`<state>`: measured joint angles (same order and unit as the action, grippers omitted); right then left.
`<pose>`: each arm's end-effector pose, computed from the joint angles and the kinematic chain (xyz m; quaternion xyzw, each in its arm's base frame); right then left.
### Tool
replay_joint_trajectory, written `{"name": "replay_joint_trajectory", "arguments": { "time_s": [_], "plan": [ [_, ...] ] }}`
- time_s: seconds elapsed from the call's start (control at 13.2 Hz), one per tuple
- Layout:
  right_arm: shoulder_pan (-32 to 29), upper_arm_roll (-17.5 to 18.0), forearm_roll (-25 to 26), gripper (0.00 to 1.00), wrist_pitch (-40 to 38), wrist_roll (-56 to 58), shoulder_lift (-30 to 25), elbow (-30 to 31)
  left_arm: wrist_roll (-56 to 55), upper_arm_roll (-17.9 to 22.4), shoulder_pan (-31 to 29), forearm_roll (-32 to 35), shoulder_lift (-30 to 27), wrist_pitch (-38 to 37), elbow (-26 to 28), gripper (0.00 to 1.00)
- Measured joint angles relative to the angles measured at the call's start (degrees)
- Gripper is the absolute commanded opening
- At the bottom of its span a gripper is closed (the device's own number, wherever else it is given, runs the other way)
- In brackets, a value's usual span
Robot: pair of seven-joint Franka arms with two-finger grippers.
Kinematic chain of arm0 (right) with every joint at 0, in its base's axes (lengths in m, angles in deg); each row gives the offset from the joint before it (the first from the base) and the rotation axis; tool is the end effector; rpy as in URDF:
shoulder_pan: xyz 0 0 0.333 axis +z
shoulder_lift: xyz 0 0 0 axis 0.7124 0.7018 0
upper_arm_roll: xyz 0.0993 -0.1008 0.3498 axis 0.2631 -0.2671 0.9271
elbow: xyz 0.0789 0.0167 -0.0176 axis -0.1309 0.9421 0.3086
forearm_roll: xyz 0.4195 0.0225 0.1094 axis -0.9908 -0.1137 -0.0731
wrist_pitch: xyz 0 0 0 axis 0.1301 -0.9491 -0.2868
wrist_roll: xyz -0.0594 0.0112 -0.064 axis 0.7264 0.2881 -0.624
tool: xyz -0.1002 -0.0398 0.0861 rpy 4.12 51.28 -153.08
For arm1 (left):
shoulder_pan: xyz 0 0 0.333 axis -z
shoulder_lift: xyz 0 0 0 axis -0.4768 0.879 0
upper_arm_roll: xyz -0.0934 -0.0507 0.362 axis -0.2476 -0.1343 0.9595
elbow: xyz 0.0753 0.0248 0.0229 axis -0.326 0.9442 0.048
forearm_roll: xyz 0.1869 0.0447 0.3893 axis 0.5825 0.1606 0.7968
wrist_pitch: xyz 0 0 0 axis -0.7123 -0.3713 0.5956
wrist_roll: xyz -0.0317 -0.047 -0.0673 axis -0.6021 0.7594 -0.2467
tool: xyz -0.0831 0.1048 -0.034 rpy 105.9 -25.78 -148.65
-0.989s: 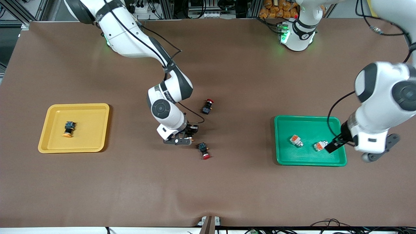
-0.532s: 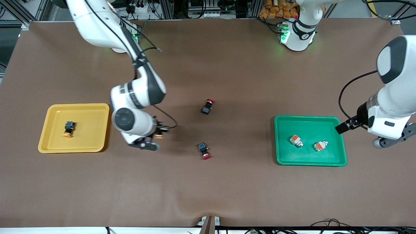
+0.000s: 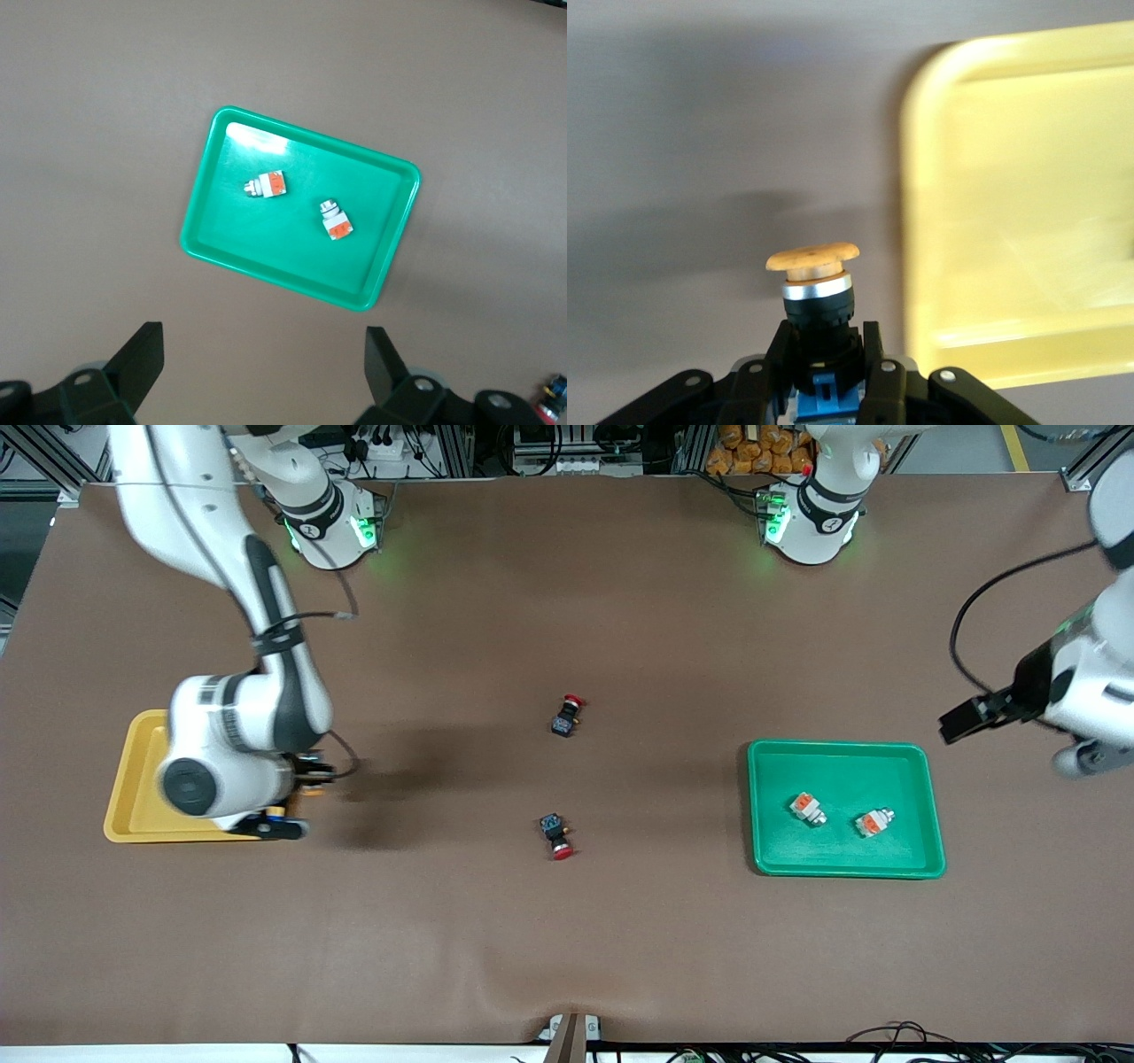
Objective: Place green and yellow buttons in trays
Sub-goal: 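Carry the yellow button to the yellow tray while the left gripper withdraws, then lower the yellow button into the yellow tray and open the right gripper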
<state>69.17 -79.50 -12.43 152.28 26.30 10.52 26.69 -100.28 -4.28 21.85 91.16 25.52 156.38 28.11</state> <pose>0.6716 0.0377 0.2476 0.9818 -0.0282 -0.1858 0.0259 0.6557 -0.0571 0.6379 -0.9917 -0.1232 -0.0202 0.0317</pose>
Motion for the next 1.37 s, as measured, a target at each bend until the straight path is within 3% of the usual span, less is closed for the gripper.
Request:
{"name": "replay_joint_trajectory", "arguments": {
  "time_s": [0.23, 0.38, 0.46, 0.53, 0.76, 0.91, 1.37],
  "plan": [
    [-8.4, -0.8, 0.0, 0.00, 1.3, 12.7, -0.1, 0.7, 7.0, 0.3, -2.7, -2.9, -2.5, -0.7, 0.1, 1.00],
    [-12.2, -0.8, 0.0, 0.04, 3.6, 17.7, 0.3, 1.6, 10.3, 4.5, -1.5, -5.2, -3.4, -0.7, 0.8, 1.00],
    [-12.9, -0.8, 0.0, 0.57, 4.5, 18.4, 0.8, 2.2, 10.7, 8.4, 1.6, -5.6, -4.0, -0.8, 1.5, 1.00],
    [-12.9, -0.7, 0.0, 1.00, 5.2, 18.5, 1.6, 2.5, 11.2, 11.3, 4.1, -5.8, -4.6, -0.8, 2.3, 1.00],
    [-12.7, 0.1, 0.0, 1.00, 5.0, 18.4, 3.3, 2.5, 11.5, 12.7, 5.8, -5.8, -6.8, -1.2, 3.4, 1.00],
    [-12.3, 0.3, -0.3, 1.00, 0.1, 18.4, 3.2, 0.3, 11.5, 12.7, 5.8, -5.8, -8.0, -3.7, 3.5, 1.00],
    [-8.4, 0.6, -2.5, 1.00, -21.4, 18.3, 0.9, -20.5, 11.6, 11.3, 6.4, -5.9, -10.3, -5.9, 6.0, 1.00]
  ]
}}
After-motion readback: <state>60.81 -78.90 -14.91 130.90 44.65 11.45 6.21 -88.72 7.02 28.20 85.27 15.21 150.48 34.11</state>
